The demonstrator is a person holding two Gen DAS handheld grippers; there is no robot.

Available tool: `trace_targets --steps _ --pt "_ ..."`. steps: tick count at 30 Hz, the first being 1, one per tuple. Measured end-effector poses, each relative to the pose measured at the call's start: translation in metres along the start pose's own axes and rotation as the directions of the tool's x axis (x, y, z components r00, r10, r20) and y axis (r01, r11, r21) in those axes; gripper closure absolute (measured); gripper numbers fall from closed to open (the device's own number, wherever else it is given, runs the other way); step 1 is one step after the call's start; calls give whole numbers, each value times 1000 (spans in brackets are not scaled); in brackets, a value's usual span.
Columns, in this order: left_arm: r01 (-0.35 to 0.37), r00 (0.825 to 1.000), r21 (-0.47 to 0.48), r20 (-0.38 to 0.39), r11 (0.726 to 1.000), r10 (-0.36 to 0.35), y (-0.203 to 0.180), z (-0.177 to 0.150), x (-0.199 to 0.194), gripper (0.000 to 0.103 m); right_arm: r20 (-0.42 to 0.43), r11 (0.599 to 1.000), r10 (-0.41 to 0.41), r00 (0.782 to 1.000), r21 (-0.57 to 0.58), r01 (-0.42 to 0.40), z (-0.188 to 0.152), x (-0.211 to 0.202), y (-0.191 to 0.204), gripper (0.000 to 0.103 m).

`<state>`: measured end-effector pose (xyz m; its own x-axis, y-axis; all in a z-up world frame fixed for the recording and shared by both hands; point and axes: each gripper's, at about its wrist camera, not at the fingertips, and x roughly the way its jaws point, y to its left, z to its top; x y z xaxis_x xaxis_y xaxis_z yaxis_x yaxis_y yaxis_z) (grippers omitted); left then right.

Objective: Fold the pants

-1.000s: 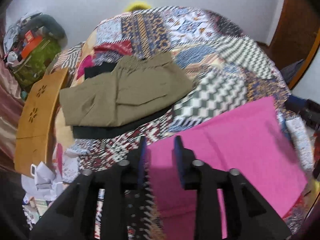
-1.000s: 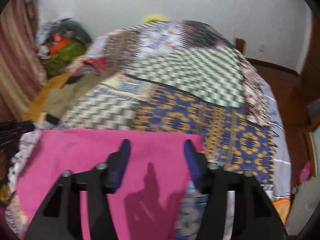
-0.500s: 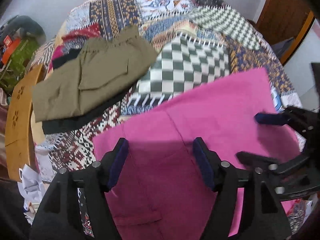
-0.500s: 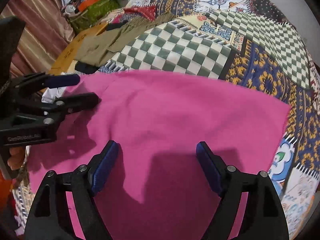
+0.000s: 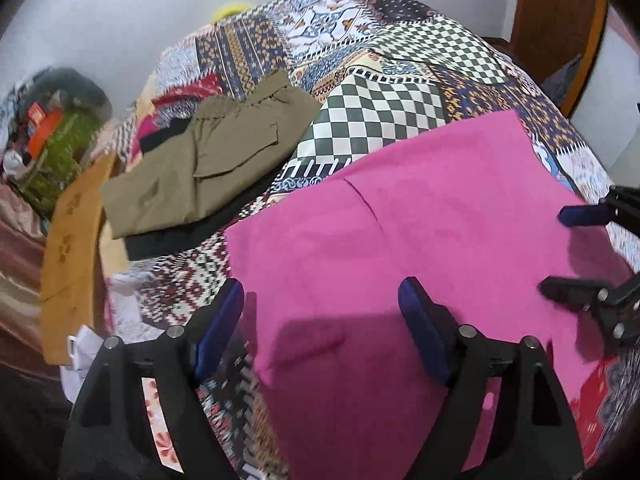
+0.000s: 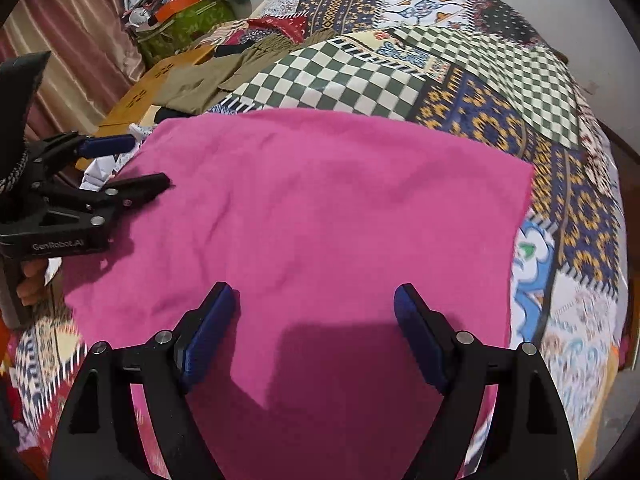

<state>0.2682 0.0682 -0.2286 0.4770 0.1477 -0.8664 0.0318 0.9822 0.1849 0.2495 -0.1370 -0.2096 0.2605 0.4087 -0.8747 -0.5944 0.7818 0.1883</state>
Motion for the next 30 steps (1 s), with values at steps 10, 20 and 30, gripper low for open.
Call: trace_targets --steps 10,20,30 --pt "-20 999 1 40 1000 20 2 -43 -36 15 24 997 -21 999 79 19 -43 -26 -6 19" --pt "36 999 -151 31 988 -32 18 -51 -64 15 70 994 -96 993 57 92 -47 -50 12 19" --pt "250 958 -413 -27 876 -286 27 -71 -72 15 169 998 -64 984 4 65 -21 -49 52 19"
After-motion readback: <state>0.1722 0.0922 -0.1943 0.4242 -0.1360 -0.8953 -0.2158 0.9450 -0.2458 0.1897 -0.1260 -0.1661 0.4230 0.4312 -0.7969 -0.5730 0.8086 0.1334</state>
